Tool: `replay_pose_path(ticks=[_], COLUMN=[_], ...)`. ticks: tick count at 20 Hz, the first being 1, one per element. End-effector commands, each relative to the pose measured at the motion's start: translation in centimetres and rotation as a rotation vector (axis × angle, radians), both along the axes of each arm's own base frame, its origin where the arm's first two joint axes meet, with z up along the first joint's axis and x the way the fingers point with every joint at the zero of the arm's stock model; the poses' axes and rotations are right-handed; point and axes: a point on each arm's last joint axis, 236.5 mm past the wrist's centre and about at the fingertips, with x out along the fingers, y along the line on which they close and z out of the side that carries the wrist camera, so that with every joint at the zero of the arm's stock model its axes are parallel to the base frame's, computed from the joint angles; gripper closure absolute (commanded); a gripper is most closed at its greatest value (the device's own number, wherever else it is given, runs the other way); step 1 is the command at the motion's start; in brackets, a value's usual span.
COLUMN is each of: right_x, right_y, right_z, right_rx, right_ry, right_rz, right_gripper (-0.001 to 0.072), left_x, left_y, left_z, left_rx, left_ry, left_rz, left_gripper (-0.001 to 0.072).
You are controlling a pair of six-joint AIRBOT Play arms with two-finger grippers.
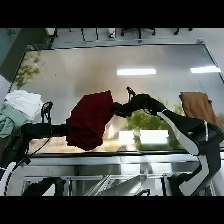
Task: Fold the shirts.
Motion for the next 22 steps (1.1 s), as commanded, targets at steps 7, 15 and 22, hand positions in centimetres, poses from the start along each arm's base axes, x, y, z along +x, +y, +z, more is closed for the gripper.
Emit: replay_pose_path(ticks=[7,15,22], right_x=[2.8,-0.2,-14.5], right_y=[2.8,-10.8,-18.4], right_z=[6.5,44.4,57.2], right_rx=[0.086,0.178,-0.091], right_ry=[-0.115,-0.877,-1.348], right_rz=[0.086,0.000,-0.108], right_gripper=[0.0694,0.0694,0.0694], left_x=[0.5,0.9,-6.1], left_y=[-0.9,0.2,-0.2], left_z=[2.3,35.3,44.2], left_rx=[-0.040,0.003,-0.037], left_ry=[-0.013,-0.822,-1.013], left_rz=[-0.013,-0.024,-0.038], left_gripper=[0.0694,0.0693,0.0694])
